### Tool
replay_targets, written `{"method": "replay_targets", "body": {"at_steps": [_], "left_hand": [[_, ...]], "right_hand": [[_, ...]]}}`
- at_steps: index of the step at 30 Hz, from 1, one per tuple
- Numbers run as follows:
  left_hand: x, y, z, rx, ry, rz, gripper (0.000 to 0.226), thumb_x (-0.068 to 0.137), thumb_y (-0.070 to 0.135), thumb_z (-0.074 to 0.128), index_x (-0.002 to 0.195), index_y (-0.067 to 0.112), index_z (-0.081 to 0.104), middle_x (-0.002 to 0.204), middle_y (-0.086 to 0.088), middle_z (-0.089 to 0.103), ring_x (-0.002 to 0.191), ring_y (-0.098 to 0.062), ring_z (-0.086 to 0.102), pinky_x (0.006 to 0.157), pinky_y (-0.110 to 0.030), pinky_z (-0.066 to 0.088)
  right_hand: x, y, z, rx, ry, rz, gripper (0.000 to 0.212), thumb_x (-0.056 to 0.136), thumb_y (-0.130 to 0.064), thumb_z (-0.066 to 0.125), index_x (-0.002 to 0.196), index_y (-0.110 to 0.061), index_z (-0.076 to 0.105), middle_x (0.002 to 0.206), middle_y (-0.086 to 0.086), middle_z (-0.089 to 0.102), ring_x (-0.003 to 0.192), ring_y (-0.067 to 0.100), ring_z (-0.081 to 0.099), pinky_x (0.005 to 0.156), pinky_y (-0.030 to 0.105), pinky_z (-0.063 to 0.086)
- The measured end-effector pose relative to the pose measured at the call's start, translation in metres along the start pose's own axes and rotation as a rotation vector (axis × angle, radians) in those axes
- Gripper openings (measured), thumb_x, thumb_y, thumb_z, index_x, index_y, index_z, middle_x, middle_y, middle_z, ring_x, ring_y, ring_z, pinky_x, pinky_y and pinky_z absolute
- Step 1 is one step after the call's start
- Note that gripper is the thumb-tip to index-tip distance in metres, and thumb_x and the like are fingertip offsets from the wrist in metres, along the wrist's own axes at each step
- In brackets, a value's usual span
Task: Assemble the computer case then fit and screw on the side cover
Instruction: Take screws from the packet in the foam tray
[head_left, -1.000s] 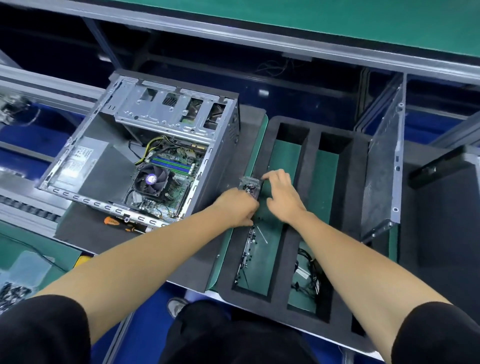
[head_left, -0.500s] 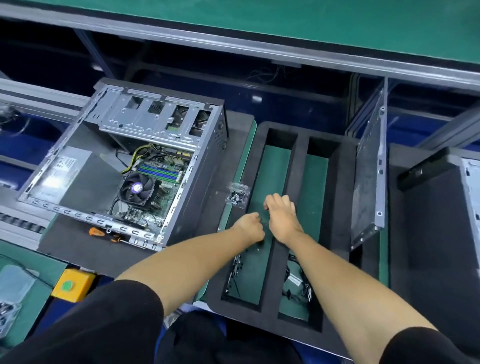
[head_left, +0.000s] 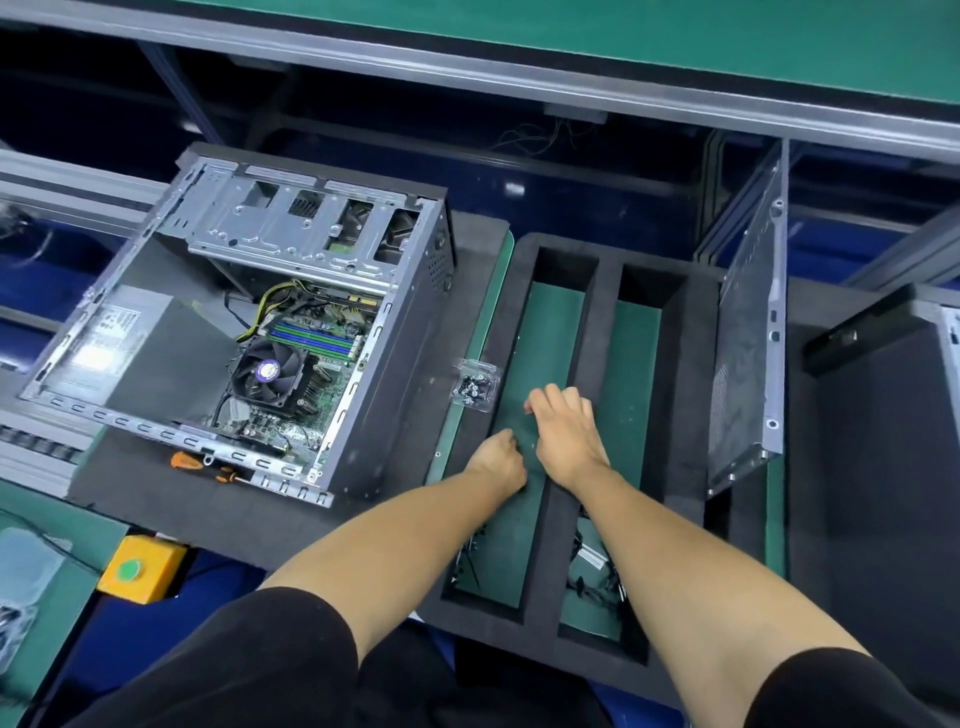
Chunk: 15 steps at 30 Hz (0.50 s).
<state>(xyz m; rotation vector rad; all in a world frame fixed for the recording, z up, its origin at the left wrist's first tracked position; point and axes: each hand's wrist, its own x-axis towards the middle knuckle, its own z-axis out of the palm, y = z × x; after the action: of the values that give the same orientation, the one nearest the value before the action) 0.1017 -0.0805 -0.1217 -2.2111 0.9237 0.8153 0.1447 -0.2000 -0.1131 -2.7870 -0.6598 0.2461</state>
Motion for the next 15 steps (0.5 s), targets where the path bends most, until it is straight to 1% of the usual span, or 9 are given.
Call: {"method": "replay_targets", "body": {"at_steps": [3,5,7,9,12,15], "left_hand": [[0.003,-0.001,-0.002,0.016,-0.013,0.011,0.032,0.102,0.024,0.054,0.133,0.022,0.060,0.130,0.003,0.065,0.124,-0.022,0.052,0.101,-0.032,0.033],[0.002,-0.010,-0.008,-0.038,0.013,0.018,0.031,0.100,0.019,0.055,0.131,0.019,0.061,0.130,0.000,0.065,0.123,-0.022,0.056,0.101,-0.033,0.035],[-0.003,-0.025,-0.019,-0.108,0.044,0.057,0.029,0.098,0.011,0.056,0.127,0.013,0.062,0.129,-0.004,0.066,0.120,-0.024,0.060,0.102,-0.035,0.040],[-0.011,-0.043,-0.031,-0.173,0.035,0.116,0.027,0.097,0.007,0.057,0.123,0.012,0.064,0.125,-0.006,0.067,0.115,-0.027,0.062,0.100,-0.038,0.047],[-0.021,-0.064,-0.046,-0.284,0.003,0.131,0.026,0.093,0.010,0.059,0.116,0.016,0.068,0.116,-0.006,0.070,0.106,-0.028,0.065,0.095,-0.037,0.052],[-0.024,-0.075,-0.057,-0.384,-0.015,0.111,0.022,0.086,0.010,0.061,0.104,0.013,0.073,0.099,-0.002,0.076,0.096,-0.025,0.070,0.088,-0.032,0.054]], "right_hand": [[0.000,-0.001,-0.001,-0.004,0.000,0.008,0.052,0.073,0.011,0.057,0.112,-0.024,0.050,0.107,-0.005,0.046,0.096,0.020,0.033,0.091,0.035,0.036],[0.000,-0.001,-0.002,0.008,0.001,0.015,0.053,0.073,0.010,0.057,0.113,-0.023,0.051,0.108,-0.003,0.047,0.097,0.021,0.035,0.092,0.036,0.037],[-0.001,-0.001,-0.002,0.048,0.008,0.028,0.054,0.072,0.012,0.054,0.114,-0.021,0.052,0.108,-0.002,0.047,0.097,0.021,0.035,0.092,0.036,0.037],[-0.003,0.000,-0.003,0.111,0.031,0.054,0.056,0.072,0.015,0.050,0.114,-0.021,0.052,0.109,-0.003,0.046,0.097,0.019,0.032,0.090,0.033,0.036],[-0.005,0.002,0.000,0.159,0.088,0.090,0.056,0.073,0.015,0.051,0.117,-0.020,0.054,0.111,-0.002,0.046,0.097,0.019,0.032,0.089,0.031,0.032],[-0.006,0.004,0.003,0.182,0.135,0.144,0.058,0.070,0.017,0.051,0.117,-0.017,0.056,0.113,0.002,0.048,0.099,0.021,0.034,0.092,0.033,0.034]]}}
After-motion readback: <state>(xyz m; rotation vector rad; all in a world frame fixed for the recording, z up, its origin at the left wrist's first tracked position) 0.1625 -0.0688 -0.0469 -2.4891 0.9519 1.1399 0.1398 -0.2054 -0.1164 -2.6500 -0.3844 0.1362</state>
